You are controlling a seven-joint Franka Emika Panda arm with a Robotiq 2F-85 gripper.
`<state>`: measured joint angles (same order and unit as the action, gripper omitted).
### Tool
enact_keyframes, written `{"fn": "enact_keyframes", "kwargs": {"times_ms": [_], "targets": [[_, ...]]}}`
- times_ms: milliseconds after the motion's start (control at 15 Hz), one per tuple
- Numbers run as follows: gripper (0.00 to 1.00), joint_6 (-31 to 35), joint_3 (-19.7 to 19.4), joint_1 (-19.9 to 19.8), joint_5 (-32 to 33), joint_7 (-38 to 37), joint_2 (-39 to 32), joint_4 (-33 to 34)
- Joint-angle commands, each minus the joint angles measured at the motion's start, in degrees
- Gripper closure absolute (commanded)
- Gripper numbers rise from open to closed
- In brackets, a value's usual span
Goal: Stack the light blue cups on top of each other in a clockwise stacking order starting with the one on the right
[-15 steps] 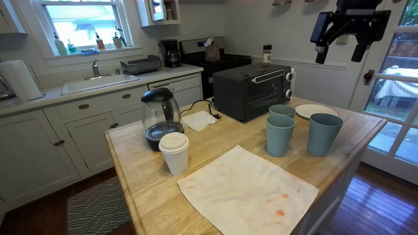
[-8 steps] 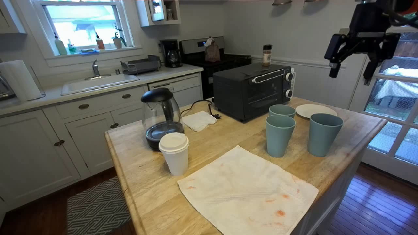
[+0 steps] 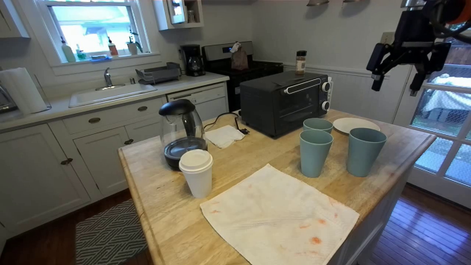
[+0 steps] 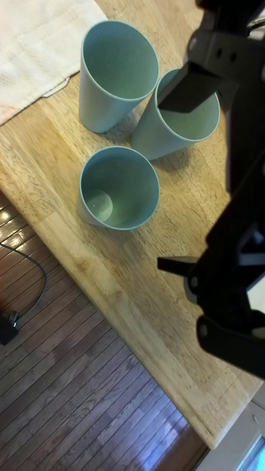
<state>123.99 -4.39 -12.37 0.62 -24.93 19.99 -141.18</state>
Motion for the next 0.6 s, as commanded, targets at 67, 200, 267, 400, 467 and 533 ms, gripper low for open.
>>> {"fn": "enact_keyframes", "kwargs": {"times_ms": [67, 200, 267, 400, 467, 533], "targets": [[0.00, 1.5, 0.1, -1.2, 2.9, -1.0, -4.0, 0.3], [0.00, 1.5, -0.4, -1.3, 4.4, -0.1, -5.7, 0.1], [0.00, 1.6, -0.7, -1.4, 5.1, 0.1, -6.8, -0.1], [0.00, 2.2, -1.0, -1.7, 7.0, -0.6, -9.1, 0.0], [0.00, 2.6, -1.3, -1.5, 7.4, -0.3, -10.0, -0.1], [0.00, 2.9, -1.7, -1.4, 7.7, -0.2, -10.8, -0.1]]}}
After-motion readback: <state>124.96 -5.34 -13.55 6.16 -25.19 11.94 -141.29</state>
